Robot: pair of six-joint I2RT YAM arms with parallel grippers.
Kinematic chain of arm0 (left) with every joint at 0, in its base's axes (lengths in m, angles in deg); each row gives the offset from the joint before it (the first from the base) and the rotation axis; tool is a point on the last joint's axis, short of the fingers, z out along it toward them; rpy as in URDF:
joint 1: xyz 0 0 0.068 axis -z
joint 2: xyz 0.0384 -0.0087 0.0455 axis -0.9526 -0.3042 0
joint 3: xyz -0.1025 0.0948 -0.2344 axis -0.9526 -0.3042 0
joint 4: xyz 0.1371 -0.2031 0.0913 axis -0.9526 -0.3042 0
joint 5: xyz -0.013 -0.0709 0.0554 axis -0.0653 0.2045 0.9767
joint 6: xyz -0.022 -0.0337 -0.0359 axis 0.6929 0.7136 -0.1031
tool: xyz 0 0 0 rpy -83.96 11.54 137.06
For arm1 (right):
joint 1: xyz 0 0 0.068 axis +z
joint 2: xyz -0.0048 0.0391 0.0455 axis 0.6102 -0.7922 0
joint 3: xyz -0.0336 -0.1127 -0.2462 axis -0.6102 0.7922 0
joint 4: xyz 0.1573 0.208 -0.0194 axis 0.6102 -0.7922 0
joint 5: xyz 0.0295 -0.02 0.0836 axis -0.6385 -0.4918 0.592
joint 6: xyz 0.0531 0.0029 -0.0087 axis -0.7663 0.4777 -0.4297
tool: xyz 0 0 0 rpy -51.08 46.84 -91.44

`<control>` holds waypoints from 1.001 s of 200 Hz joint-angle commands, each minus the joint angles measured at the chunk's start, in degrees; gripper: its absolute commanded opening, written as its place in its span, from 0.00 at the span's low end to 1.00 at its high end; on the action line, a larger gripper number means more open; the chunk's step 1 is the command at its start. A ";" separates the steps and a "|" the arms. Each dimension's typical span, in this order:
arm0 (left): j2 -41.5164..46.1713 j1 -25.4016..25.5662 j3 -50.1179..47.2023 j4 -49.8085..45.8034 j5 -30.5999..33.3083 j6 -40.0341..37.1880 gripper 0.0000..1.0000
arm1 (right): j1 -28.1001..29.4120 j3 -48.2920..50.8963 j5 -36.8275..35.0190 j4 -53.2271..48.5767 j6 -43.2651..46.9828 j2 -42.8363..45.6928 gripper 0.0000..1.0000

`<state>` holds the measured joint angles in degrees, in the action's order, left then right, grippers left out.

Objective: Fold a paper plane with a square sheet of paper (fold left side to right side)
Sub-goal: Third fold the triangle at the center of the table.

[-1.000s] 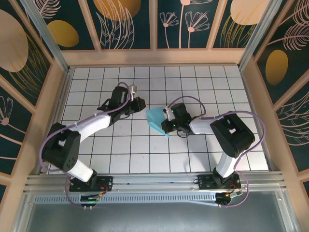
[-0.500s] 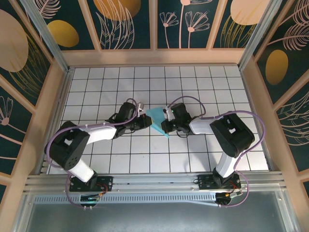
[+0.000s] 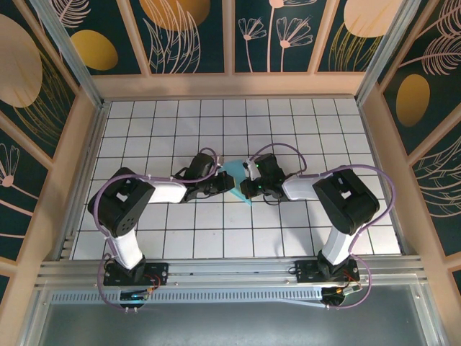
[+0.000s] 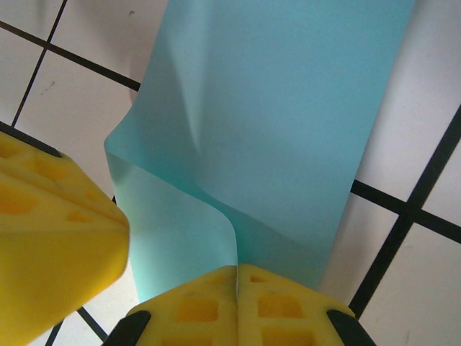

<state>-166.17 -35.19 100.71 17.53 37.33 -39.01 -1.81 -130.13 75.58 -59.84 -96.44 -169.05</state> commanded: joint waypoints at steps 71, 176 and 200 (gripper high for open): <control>-3.90 0.79 2.70 -1.38 -0.25 1.11 0.11 | 0.76 0.16 -1.67 -5.62 0.46 -2.86 0.04; -4.37 0.80 1.56 -2.80 1.21 0.65 0.11 | 0.72 -0.10 -1.89 -5.71 0.68 -2.92 0.04; -5.31 0.84 1.17 -2.68 1.16 0.69 0.12 | 0.76 -0.02 -2.24 -5.78 0.57 -3.05 0.04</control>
<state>-169.66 -34.75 102.63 15.78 37.84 -38.37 -1.73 -130.46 75.61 -59.90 -96.22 -169.29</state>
